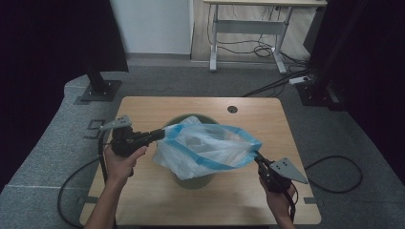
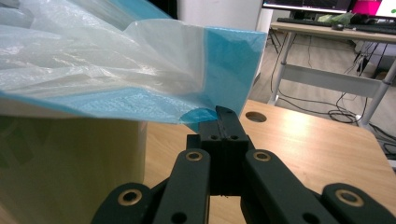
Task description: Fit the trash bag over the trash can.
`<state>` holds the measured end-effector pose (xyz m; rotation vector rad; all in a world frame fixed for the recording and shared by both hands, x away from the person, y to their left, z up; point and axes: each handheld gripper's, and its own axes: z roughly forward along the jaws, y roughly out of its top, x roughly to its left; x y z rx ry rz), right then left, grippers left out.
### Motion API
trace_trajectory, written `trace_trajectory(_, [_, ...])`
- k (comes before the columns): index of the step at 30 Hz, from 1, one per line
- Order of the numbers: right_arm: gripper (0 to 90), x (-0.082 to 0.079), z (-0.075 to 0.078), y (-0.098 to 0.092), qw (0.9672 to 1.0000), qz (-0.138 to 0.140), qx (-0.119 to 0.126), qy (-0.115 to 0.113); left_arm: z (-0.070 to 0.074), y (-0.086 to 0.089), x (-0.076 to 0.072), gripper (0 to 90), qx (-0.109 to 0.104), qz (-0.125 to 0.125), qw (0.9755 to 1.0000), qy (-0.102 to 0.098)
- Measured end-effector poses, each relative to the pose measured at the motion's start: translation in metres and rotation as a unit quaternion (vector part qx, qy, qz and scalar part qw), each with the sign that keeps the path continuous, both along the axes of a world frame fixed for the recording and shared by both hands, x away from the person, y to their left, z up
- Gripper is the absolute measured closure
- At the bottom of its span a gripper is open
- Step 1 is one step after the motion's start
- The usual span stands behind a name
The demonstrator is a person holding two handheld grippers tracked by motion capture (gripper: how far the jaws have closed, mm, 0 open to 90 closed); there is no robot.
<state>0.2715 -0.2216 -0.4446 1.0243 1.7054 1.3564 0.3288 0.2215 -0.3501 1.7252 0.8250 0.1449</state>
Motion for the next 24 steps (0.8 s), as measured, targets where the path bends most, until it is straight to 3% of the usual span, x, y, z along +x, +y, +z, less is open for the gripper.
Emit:
trace_trajectory(8, [89.2,-0.010,-0.009,0.003,0.9999,0.011,0.004,0.003,-0.014,0.016,-0.019,89.7,0.003,0.004,1.0000,-0.003])
trace_trajectory(17, [89.2,-0.012,-0.026,0.007,0.9992,0.027,0.010,0.028,-0.042,0.035,-0.030,89.7,-0.006,0.004,0.9998,0.018])
trace_trajectory(24, [89.2,-0.017,-0.039,0.012,0.9983,0.038,0.009,0.043,-0.052,0.043,-0.038,89.7,-0.012,-0.009,0.9996,0.025])
